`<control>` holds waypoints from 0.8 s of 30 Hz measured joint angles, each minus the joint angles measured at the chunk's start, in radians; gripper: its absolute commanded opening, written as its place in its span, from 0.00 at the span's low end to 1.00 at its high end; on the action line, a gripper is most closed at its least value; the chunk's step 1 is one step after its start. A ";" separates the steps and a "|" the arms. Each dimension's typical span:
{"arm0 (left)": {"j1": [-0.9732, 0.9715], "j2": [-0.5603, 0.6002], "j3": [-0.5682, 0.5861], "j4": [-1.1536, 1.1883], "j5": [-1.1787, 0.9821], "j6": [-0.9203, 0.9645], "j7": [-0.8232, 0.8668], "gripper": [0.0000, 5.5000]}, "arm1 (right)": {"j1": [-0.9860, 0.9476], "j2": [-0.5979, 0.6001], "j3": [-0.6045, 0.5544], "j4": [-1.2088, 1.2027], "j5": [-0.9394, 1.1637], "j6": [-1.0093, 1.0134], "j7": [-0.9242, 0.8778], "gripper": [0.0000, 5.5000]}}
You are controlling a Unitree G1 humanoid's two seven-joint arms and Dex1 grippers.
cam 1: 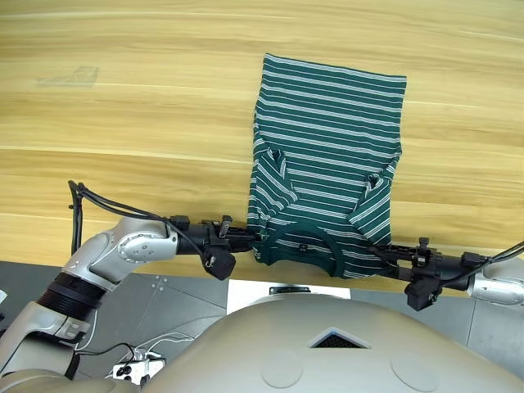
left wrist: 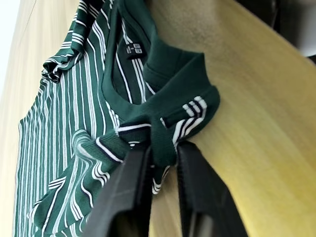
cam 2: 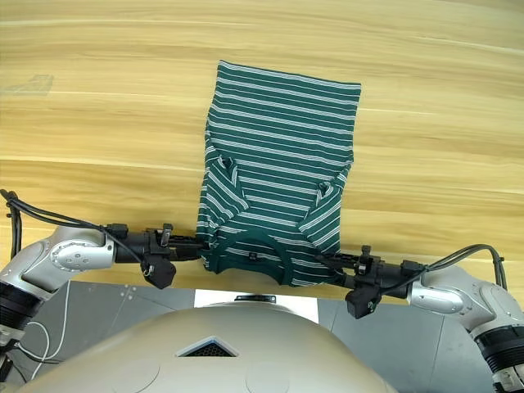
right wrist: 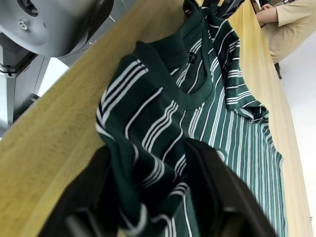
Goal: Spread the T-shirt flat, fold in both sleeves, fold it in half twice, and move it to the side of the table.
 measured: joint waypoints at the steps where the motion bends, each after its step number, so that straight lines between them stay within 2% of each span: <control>1: 0.000 0.000 -0.001 0.005 0.000 -0.005 0.000 0.02 | -0.003 0.007 0.006 0.001 0.002 0.005 0.003 0.21; 8: 0.026 0.000 0.010 0.009 0.000 -0.006 0.022 0.01 | -0.046 0.041 0.041 0.026 0.007 0.028 0.025 0.00; 14: 0.028 0.000 0.011 0.014 -0.001 -0.010 0.029 0.01 | -0.053 0.052 0.046 0.036 0.007 0.030 0.024 0.00; 24: 0.034 -0.006 0.017 0.053 -0.053 -0.023 0.031 0.01 | -0.082 0.047 -0.065 0.042 0.038 0.028 -0.005 0.00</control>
